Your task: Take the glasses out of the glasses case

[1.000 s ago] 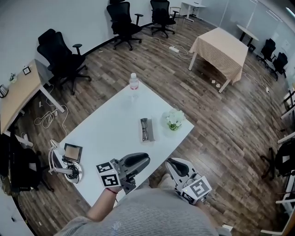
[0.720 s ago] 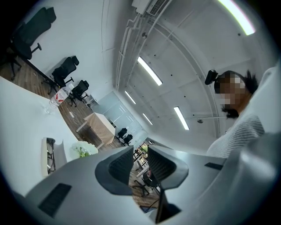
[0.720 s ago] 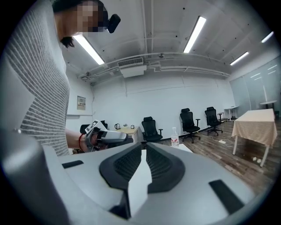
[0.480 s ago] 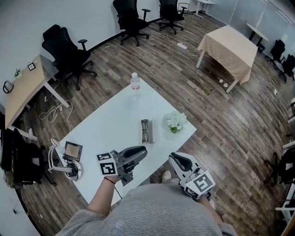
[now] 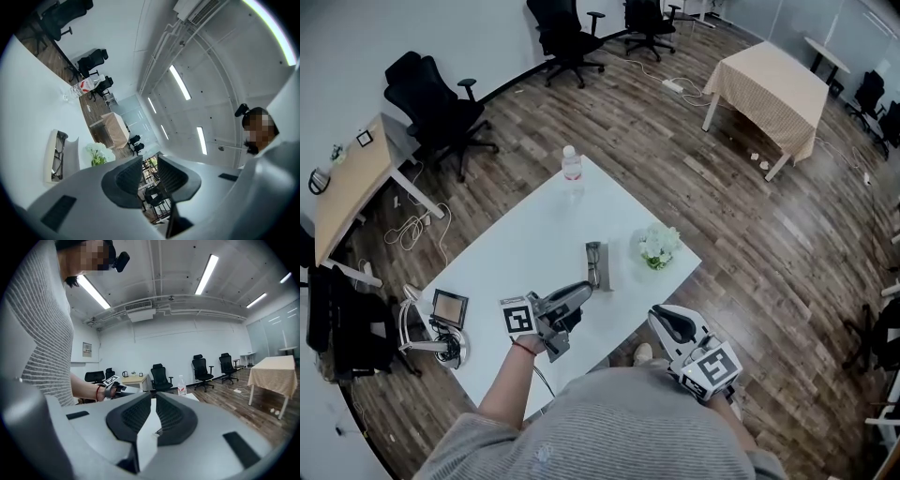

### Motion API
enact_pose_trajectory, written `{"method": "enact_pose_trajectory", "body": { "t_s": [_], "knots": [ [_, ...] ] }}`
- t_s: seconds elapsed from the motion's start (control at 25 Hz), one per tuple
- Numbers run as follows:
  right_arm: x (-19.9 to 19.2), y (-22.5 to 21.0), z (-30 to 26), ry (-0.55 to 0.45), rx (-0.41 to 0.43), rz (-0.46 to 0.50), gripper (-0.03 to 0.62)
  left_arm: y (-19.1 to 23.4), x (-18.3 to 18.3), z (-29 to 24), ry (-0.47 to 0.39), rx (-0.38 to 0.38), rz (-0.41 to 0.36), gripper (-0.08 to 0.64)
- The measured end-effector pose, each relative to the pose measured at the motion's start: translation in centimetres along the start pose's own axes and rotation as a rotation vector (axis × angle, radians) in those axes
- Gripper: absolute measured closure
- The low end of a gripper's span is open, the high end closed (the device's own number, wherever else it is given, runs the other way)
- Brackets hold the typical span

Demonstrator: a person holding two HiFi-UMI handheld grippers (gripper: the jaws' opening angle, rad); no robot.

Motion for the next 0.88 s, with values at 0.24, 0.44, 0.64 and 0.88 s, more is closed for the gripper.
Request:
{"method": "enact_pose_trajectory", "body": {
  "t_s": [0.24,0.44,0.64,0.88],
  "knots": [
    [0.1,-0.5,0.1,0.010,0.026,-0.003,0.569,2.5,0.5,-0.8,0.009,-0.010,0.195,0.471],
    [-0.3,-1.3,0.6,0.004,-0.009,-0.002,0.569,4.3,1.3,-1.1,-0.027,0.001,0.285,0.471],
    [-0.6,-1.7,1.1,0.004,-0.024,-0.012,0.569,6.0,2.1,-1.1,-0.042,0.017,0.325,0.471],
    [-0.5,-1.8,1.4,0.007,-0.031,-0.014,0.569,8.0,2.8,-1.3,-0.018,0.061,0.383,0.460]
  ]
}}
Point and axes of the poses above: the fingertips, and each gripper's own axes: z backward along the fingers, y to its left, x out of its top, the point moved 7 cm from there along z, backward along the fingers, and after that the axes turned 7 degrees about z, right-handed, at the moved point
